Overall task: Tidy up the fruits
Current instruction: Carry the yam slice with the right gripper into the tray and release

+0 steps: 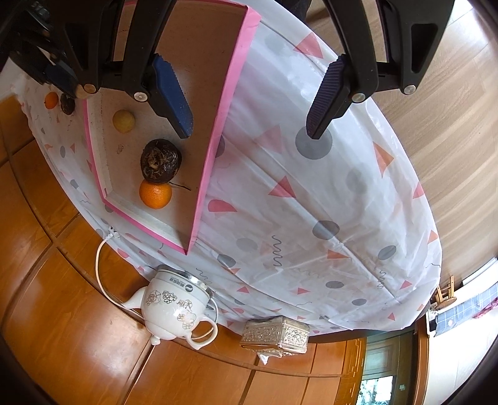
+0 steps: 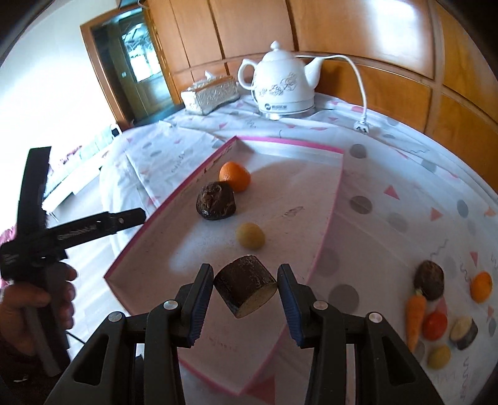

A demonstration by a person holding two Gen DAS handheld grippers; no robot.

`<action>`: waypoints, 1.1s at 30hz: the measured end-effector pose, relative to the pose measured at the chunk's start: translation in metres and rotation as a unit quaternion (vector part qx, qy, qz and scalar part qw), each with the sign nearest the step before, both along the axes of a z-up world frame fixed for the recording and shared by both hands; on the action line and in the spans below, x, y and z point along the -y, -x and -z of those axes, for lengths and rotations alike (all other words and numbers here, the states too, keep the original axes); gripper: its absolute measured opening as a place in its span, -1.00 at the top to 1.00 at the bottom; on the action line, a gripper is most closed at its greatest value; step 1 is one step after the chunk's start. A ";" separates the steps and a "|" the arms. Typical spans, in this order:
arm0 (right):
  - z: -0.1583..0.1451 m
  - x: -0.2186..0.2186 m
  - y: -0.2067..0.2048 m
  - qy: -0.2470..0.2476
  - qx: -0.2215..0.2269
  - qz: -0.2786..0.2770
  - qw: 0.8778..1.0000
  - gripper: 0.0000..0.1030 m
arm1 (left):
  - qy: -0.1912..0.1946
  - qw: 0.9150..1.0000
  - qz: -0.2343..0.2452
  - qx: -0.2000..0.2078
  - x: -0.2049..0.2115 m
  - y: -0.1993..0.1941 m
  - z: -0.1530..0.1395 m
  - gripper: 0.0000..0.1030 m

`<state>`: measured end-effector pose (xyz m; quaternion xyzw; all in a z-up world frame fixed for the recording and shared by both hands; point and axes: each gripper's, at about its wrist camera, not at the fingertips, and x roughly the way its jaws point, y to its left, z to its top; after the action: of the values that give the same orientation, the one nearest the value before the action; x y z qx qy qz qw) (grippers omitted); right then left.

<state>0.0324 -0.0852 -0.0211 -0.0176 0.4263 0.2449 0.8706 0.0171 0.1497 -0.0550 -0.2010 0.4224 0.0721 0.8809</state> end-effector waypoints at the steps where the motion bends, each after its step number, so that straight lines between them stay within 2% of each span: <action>1: 0.002 -0.002 -0.002 0.006 0.001 -0.001 1.000 0.16 | 0.000 1.000 0.000 0.000 0.000 0.000 0.000 -0.47; 7: 0.014 -0.011 -0.015 0.044 0.001 0.002 0.999 0.16 | 0.001 1.000 0.002 -0.003 0.002 -0.001 0.002 -0.47; 13: 0.020 -0.008 -0.016 0.051 0.004 0.021 0.998 0.15 | -0.001 1.000 0.004 -0.001 0.003 -0.001 0.000 -0.47; 17: 0.016 -0.003 -0.016 0.037 0.006 0.037 0.999 0.12 | -0.003 1.000 0.005 0.002 0.005 0.000 -0.002 -0.47; 21: 0.006 0.006 -0.012 0.018 0.015 0.055 0.998 -0.06 | -0.003 1.000 0.007 0.004 0.006 0.001 -0.004 -0.47; 33: -0.003 0.048 0.007 0.000 0.030 0.126 0.992 -0.07 | -0.005 1.000 0.012 0.011 0.010 0.002 -0.008 -0.47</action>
<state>0.0252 -0.1334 -0.0179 0.0288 0.3989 0.1322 0.9070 0.0148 0.1402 -0.0467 -0.1924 0.4151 0.0611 0.8871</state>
